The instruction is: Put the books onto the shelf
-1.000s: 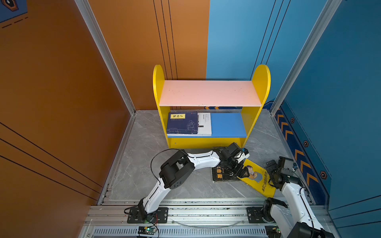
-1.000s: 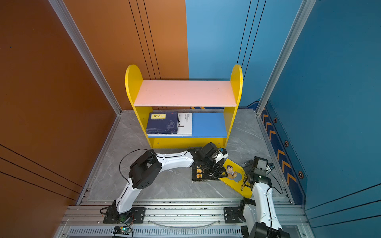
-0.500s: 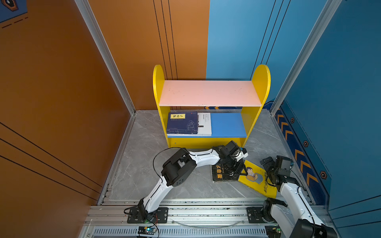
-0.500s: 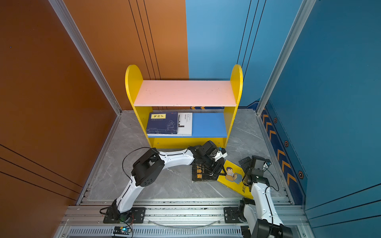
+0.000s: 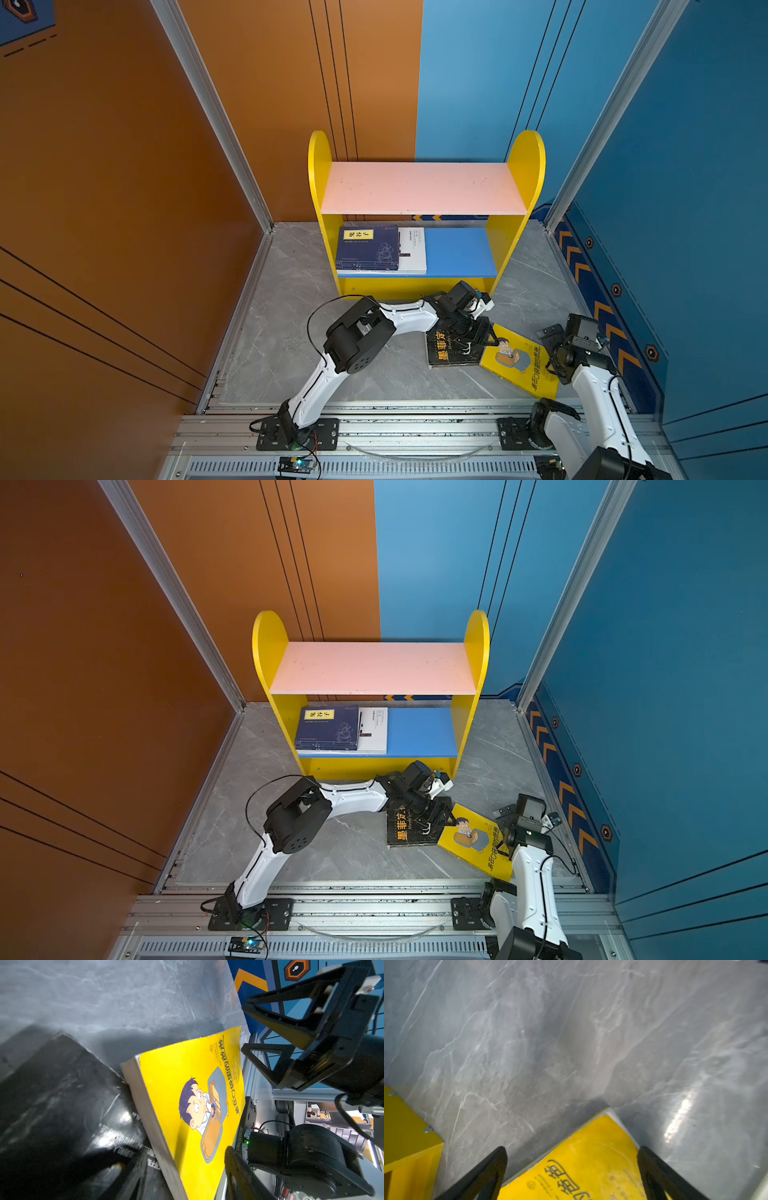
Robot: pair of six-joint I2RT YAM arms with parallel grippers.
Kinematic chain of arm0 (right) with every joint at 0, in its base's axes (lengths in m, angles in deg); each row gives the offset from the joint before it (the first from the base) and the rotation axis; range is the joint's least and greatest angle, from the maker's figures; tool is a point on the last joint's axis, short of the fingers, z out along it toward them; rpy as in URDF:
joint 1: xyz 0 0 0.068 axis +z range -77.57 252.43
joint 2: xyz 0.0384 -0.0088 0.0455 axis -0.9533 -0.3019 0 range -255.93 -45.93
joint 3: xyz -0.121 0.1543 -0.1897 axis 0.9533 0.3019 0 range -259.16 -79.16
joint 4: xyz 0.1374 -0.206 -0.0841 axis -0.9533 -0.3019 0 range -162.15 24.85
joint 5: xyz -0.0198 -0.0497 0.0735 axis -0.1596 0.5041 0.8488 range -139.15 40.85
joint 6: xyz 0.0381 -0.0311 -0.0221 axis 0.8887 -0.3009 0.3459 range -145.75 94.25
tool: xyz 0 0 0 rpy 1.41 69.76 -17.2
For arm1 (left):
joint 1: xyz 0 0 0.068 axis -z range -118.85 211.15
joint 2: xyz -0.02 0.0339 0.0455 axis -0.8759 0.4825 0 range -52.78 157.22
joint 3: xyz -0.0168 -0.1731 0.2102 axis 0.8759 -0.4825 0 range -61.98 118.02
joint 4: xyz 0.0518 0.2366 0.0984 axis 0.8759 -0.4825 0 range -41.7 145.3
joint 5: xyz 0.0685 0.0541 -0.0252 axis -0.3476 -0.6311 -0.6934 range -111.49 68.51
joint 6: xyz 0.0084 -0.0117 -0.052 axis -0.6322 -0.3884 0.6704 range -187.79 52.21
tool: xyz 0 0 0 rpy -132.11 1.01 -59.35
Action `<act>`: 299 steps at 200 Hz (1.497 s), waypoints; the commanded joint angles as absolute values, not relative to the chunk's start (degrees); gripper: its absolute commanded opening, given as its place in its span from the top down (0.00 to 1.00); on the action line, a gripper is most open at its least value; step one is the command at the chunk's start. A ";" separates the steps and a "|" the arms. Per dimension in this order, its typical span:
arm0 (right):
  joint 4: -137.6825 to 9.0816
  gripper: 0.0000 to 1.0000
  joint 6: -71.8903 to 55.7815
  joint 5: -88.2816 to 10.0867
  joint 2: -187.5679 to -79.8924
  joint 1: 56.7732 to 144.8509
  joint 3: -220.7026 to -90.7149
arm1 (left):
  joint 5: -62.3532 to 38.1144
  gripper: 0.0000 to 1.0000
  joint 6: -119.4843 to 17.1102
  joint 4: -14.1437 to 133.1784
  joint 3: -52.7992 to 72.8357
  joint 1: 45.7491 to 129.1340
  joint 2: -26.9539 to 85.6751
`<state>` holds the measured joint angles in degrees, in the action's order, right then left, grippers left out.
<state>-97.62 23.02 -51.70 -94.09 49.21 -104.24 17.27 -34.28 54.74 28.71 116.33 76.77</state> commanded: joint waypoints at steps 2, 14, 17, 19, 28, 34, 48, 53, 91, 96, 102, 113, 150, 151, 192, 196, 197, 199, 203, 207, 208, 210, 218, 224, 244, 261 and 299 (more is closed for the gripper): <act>-106.12 0.00 19.30 -52.76 -95.12 44.18 -105.22 | 15.18 0.38 -33.74 55.01 27.65 116.05 75.61; -106.19 0.00 18.75 -50.27 -94.99 42.20 -104.30 | 15.10 0.38 -33.75 54.90 27.58 115.91 75.59; -106.24 0.00 18.72 -49.88 -94.72 41.98 -104.08 | 15.08 0.38 -33.74 54.86 27.62 115.91 75.58; -106.25 0.00 18.74 -49.73 -94.54 41.88 -103.87 | 15.07 0.38 -33.73 54.84 27.59 115.93 75.66; -106.90 0.00 19.07 -49.68 -93.51 41.84 -103.26 | 14.93 0.37 -33.68 54.65 27.58 115.77 75.70; -107.32 0.00 19.23 -49.71 -92.68 41.84 -102.89 | 14.88 0.37 -33.53 54.62 27.58 115.69 75.70; -108.13 0.00 19.41 -49.09 -90.81 41.84 -101.75 | 14.72 0.36 -33.25 54.61 27.66 115.55 75.89; -108.06 0.00 19.64 -48.48 -90.27 41.91 -101.31 | 14.74 0.36 -33.12 54.60 27.75 115.48 76.05; -104.41 0.02 21.48 -41.17 -89.00 44.46 -97.92 | 14.53 0.35 -32.05 54.25 28.18 115.03 76.75; -103.35 0.03 22.02 -40.04 -88.77 45.28 -97.41 | 14.33 0.35 -31.81 54.34 28.04 114.94 76.64; -101.94 0.03 22.82 -38.96 -88.58 46.37 -96.73 | 14.18 0.35 -31.49 54.47 27.87 114.84 76.55; -99.85 0.04 24.56 -37.86 -88.14 48.60 -95.94 | 13.93 0.34 -30.74 54.91 27.46 114.46 76.59; -94.77 0.05 29.86 -38.60 -88.85 58.55 -95.95 | 13.04 0.34 -28.78 56.22 25.61 113.82 76.06; -94.68 0.05 30.00 -38.73 -88.92 58.90 -95.99 | 13.00 0.34 -28.73 56.24 25.54 113.81 76.02; -90.42 0.05 33.70 -41.27 -92.24 67.58 -96.10 | 12.82 0.34 -27.06 57.14 24.54 113.23 75.41; -90.11 0.05 33.75 -41.53 -92.67 67.96 -96.12 | 12.80 0.34 -26.86 57.38 24.38 113.30 75.33; -90.02 0.05 33.75 -41.61 -92.77 68.04 -96.12 | 12.84 0.34 -26.85 57.44 24.36 113.29 75.30; -90.02 0.05 33.75 -41.73 -92.97 68.17 -96.12 | 12.84 0.34 -26.77 57.66 24.27 113.27 75.22; -89.83 0.05 33.70 -41.99 -93.47 68.42 -96.12 | 12.89 0.35 -26.60 58.02 24.11 113.32 75.03; -89.78 0.05 33.75 -42.13 -93.88 68.51 -96.12 | 13.09 0.36 -26.43 58.44 23.87 113.25 74.83; -89.72 0.05 33.75 -42.12 -93.99 68.58 -96.12 | 13.07 0.36 -26.37 58.54 23.84 113.26 74.79; -89.69 0.05 33.75 -42.21 -94.22 68.61 -96.14 | 13.06 0.36 -26.26 58.79 23.74 113.20 74.65; -89.38 0.05 33.68 -42.28 -94.88 68.61 -96.03 | 13.23 0.38 -25.86 60.00 23.04 113.18 74.09; -89.09 0.05 33.59 -42.18 -95.30 68.65 -96.01 | 13.23 0.40 -25.47 61.00 22.47 113.19 73.48; -88.63 0.05 33.31 -42.38 -95.85 68.66 -96.11 | 13.08 0.47 -24.42 64.01 20.69 113.04 71.58; -88.69 0.05 32.83 -42.73 -95.69 68.49 -96.20 | 12.76 0.53 -23.71 65.84 19.48 113.09 70.04; -88.85 0.05 32.26 -42.62 -94.98 68.22 -96.07 | 11.78 0.66 -23.84 68.55 17.57 113.60 67.09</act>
<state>-86.97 31.33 -44.81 -94.38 67.85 -97.75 11.44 -23.39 64.03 18.37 112.59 71.22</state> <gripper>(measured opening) 0.949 0.366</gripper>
